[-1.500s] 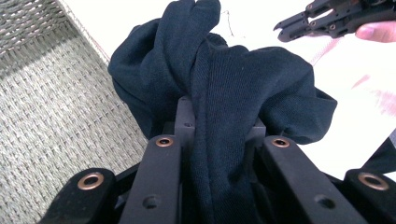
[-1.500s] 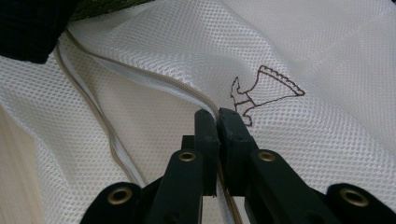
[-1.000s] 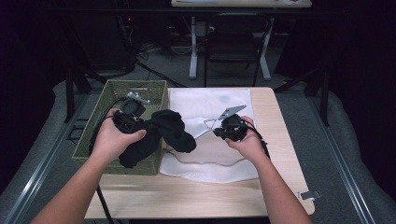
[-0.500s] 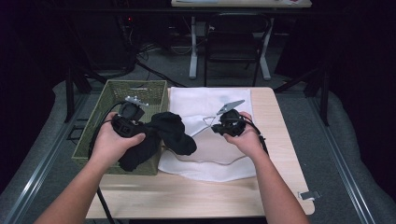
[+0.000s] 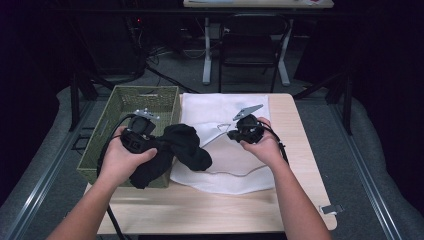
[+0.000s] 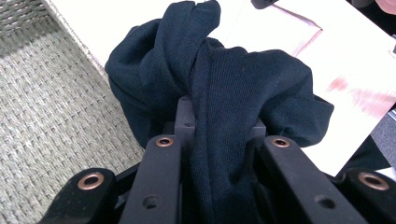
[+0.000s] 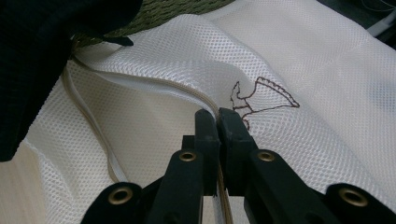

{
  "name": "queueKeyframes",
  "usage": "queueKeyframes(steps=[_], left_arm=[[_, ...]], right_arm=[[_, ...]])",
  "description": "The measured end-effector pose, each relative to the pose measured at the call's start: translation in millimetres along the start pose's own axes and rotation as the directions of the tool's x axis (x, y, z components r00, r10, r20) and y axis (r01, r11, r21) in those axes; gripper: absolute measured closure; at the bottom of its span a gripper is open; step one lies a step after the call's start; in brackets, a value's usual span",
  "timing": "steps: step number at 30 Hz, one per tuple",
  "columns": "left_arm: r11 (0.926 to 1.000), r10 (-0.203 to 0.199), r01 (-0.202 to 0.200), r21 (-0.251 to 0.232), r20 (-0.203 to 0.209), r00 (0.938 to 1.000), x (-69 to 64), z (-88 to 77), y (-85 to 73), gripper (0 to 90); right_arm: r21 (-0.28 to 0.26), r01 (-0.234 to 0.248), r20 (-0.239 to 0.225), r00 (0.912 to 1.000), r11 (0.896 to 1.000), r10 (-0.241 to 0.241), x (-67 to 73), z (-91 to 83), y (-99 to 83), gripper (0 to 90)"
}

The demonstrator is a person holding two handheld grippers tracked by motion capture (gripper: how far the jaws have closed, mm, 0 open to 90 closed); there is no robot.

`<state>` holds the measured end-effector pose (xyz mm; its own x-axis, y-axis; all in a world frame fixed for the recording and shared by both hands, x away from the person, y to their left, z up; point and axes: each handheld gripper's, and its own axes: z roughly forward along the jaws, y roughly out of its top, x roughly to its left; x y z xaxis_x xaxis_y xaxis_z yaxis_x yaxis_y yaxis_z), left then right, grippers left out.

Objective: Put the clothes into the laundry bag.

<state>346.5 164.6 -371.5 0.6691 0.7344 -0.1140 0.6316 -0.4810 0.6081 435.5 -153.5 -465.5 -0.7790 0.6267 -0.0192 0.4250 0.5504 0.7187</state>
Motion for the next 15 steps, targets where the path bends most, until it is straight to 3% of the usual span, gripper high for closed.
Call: queueKeyframes(steps=[5, 10, 15], left_arm=[[0.9999, 0.009, -0.009, -0.014, -0.008, 0.9999, -5.4, 4.1, -3.5, 76.1], [0.9997, 0.016, -0.016, -0.016, 0.019, 0.9997, -9.2, 8.3, -8.6, 76.0], [0.9994, 0.022, -0.022, -0.028, 0.007, 0.9997, -14.6, 9.5, -13.9, 76.0]], right_arm=[[-0.006, 0.001, 0.01, 1.0, 1.0, -0.001, 2.8, -1.1, -1.5, 87.0], [-0.013, -0.004, 0.012, 0.9999, 1.0, 0.004, 3.5, -0.4, -2.2, 87.0], [-0.023, -0.008, 0.012, 0.9999, 1.0, 0.008, 3.0, -1.9, -2.4, 87.0]])
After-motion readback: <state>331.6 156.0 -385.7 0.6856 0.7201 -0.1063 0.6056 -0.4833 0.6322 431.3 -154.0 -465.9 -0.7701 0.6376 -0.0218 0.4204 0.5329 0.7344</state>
